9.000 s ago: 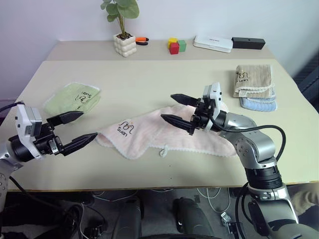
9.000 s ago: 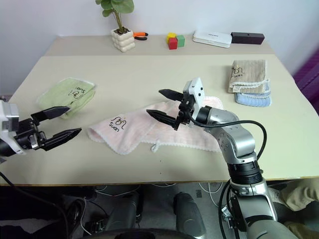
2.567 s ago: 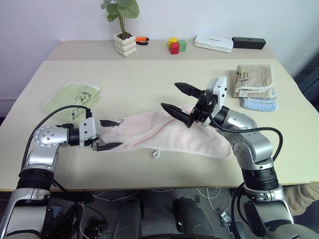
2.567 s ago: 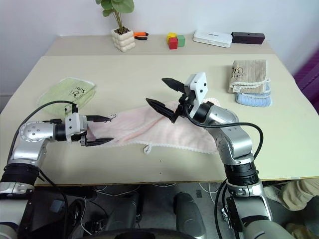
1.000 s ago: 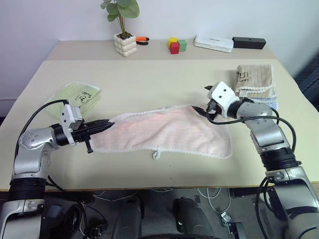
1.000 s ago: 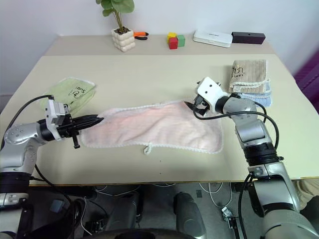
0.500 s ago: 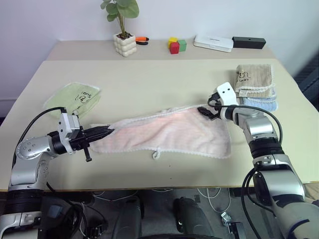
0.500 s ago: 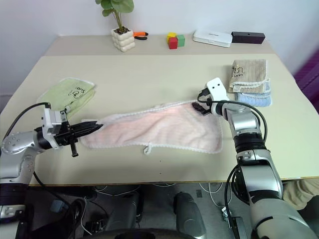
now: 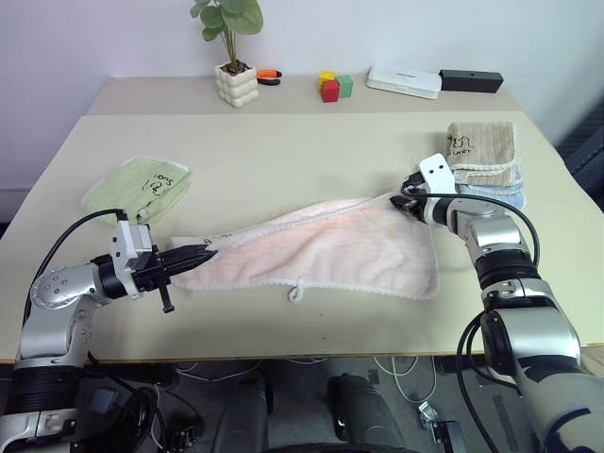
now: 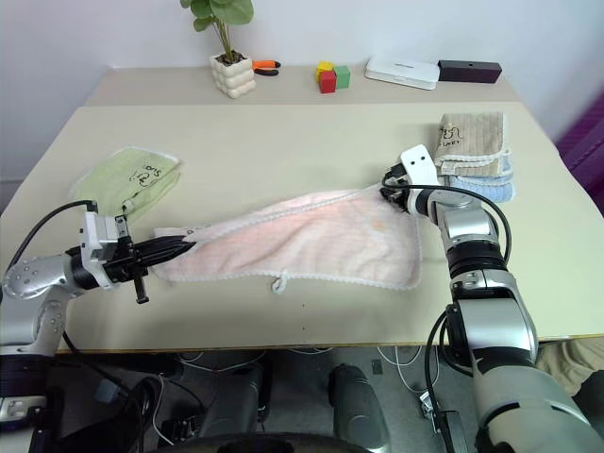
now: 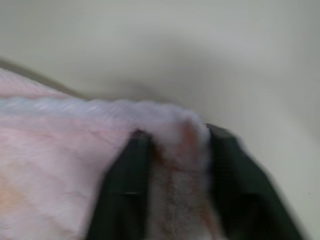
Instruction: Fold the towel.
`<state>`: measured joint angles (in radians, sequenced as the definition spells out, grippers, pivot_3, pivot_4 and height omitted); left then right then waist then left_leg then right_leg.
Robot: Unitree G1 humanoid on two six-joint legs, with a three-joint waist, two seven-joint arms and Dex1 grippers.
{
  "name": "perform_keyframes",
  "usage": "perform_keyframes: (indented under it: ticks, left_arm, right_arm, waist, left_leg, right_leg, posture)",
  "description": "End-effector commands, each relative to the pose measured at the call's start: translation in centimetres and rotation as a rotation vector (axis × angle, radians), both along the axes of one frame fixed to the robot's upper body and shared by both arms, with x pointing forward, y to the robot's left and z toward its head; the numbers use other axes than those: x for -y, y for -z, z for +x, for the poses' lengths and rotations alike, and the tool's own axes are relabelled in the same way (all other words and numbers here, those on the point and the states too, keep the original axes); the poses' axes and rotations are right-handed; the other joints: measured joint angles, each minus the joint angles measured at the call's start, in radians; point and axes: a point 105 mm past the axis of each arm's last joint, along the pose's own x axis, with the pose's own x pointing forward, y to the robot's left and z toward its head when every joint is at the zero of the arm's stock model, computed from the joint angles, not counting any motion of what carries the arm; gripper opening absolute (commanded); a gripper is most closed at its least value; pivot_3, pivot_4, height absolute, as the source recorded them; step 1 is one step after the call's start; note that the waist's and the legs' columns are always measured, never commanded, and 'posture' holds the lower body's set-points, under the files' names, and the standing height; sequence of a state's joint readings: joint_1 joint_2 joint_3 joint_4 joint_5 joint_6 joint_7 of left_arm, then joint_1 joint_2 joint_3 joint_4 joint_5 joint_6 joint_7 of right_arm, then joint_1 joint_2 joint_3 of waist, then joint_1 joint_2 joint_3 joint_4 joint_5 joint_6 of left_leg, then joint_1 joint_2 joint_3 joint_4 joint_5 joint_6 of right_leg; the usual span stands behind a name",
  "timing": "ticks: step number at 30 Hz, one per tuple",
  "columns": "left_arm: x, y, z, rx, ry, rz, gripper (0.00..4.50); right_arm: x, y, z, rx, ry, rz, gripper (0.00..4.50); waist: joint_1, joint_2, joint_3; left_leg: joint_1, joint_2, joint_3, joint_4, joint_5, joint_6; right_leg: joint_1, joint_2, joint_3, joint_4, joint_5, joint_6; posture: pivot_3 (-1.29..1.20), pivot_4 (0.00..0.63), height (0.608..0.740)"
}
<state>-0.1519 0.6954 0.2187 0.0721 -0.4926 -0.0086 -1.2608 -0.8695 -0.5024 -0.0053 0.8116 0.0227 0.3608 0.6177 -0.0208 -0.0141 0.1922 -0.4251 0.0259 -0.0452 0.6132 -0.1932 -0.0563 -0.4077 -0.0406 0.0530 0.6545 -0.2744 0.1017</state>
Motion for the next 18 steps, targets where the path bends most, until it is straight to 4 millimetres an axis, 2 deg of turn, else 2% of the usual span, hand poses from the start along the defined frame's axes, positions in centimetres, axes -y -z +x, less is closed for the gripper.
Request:
perform_keyframes:
  ticks: [1, 11, 15, 18]
  left_arm:
    - [-0.2, -1.3, 0.1, 0.056, -0.008, -0.007, 0.00]
    - [-0.5, -1.6, 1.9, 0.089, -0.131, -0.013, 0.00]
    - [-1.8, -2.1, 4.2, 0.105, -0.310, -0.062, 0.00]
    - [-2.5, -1.8, 6.1, 0.010, -0.389, -0.080, 0.00]
  right_arm:
    - [0.4, -1.6, 0.1, 0.050, -0.010, -0.022, 0.04]
    - [-1.4, -3.8, -0.5, 0.125, -0.096, 0.026, 0.04]
    - [-1.8, -5.7, -0.3, 0.215, -0.117, -0.009, 0.04]
    - [-2.6, -6.8, 0.1, 0.281, -0.131, -0.017, 0.04]
  waist:
    - [0.000, 0.000, 0.000]
    - [0.000, 0.000, 0.000]
    - [0.003, 0.000, 0.000]
    - [0.001, 0.000, 0.000]
  left_leg:
    - [0.000, 0.000, 0.000, 0.000, 0.000, 0.000]
    - [0.000, 0.000, 0.000, 0.000, 0.000, 0.000]
    - [0.000, 0.000, 0.000, 0.000, 0.000, 0.000]
    - [0.000, 0.000, 0.000, 0.000, 0.000, 0.000]
  right_leg:
    - [0.000, 0.000, 0.000, 0.000, 0.000, 0.000]
    - [0.000, 0.000, 0.000, 0.000, 0.000, 0.000]
    - [0.000, 0.000, 0.000, 0.000, 0.000, 0.000]
    - [0.000, 0.000, 0.000, 0.000, 0.000, 0.000]
  posture:
    - [0.00, 0.150, 0.740]
    - [0.00, 0.150, 0.740]
    - [0.00, 0.150, 0.740]
    - [0.00, 0.150, 0.740]
